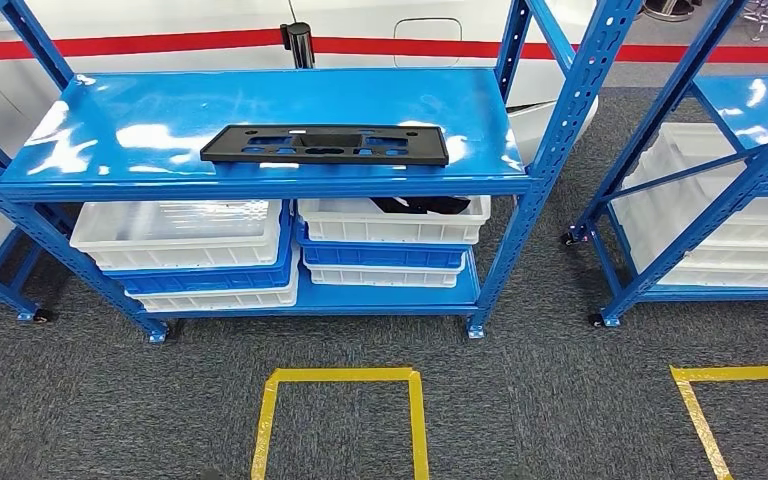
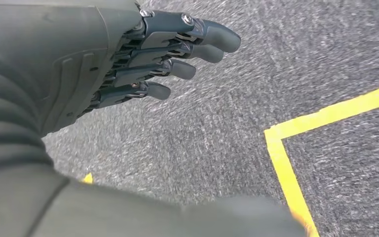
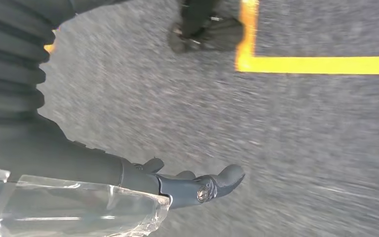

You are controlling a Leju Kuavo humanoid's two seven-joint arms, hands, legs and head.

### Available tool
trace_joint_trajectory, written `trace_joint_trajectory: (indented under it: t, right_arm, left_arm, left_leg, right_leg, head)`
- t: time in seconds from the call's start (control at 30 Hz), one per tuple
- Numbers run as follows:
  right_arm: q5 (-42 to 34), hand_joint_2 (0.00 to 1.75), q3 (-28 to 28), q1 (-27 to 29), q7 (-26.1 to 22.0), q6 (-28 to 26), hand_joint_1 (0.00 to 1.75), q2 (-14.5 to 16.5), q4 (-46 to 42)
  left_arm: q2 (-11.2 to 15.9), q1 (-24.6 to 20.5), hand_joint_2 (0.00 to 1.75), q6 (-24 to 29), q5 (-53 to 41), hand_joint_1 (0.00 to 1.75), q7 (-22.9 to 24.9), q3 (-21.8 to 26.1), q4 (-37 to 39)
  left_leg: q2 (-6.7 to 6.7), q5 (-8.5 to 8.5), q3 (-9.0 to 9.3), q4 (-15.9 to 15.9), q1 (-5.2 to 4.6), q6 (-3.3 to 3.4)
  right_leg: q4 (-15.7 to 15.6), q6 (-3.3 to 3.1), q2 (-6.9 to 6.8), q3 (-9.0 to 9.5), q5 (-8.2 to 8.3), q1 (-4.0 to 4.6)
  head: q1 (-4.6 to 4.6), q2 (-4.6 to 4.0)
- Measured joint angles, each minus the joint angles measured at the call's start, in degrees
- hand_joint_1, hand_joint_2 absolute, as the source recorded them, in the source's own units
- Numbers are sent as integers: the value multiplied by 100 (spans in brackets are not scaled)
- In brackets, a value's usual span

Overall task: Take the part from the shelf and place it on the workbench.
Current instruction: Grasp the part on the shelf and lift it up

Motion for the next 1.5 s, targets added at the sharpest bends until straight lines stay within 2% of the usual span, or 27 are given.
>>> trace_joint_trajectory:
  t: [0.13, 0.37, 0.7, 1.0, 1.5]
  right_arm:
    - [513, 175, 41, -400, -368, -283, 0, 39, 2]
    - [1505, 175, 524, -1173, -717, -731, 0, 143, -57]
    - [2930, 175, 1708, -2036, -669, -1090, 0, 358, -534]
    - [3735, 175, 3199, -2681, -47, -1255, 0, 412, -927]
    - [4698, 175, 5708, -3918, 1309, -1450, 0, 490, -1487]
  left_arm:
    - [-69, -86, 0, -87, -320, 0, -132, 185, 72]
    - [-157, -198, 0, -454, -644, 0, -261, 377, 156]
    - [-226, -329, 0, -808, -967, 0, -272, 445, 214]
    - [-240, -421, 0, -987, -1125, 0, -254, 468, 257]
    - [-262, -519, 0, -1154, -1355, 0, -209, 493, 308]
  left_leg:
    - [0, 5, 3, 1, 0, 2]
    - [0, 13, 3, 3, 0, 4]
    - [0, 21, 2, 3, 1, 7]
    - [0, 23, 1, 4, 1, 9]
    - [1, 28, -4, 5, 2, 5]
  right_leg:
    - [0, 1, 0, 1, 4, 0]
    - [2, -7, 0, 1, 13, 0]
    - [3, -7, 0, 0, 13, 0]
    - [4, -6, 0, 0, 15, -1]
    - [8, -4, 0, 0, 18, -1]
  head:
    - [1, 0]
    - [1, 1]
    - [1, 0]
    - [1, 0]
    - [1, 0]
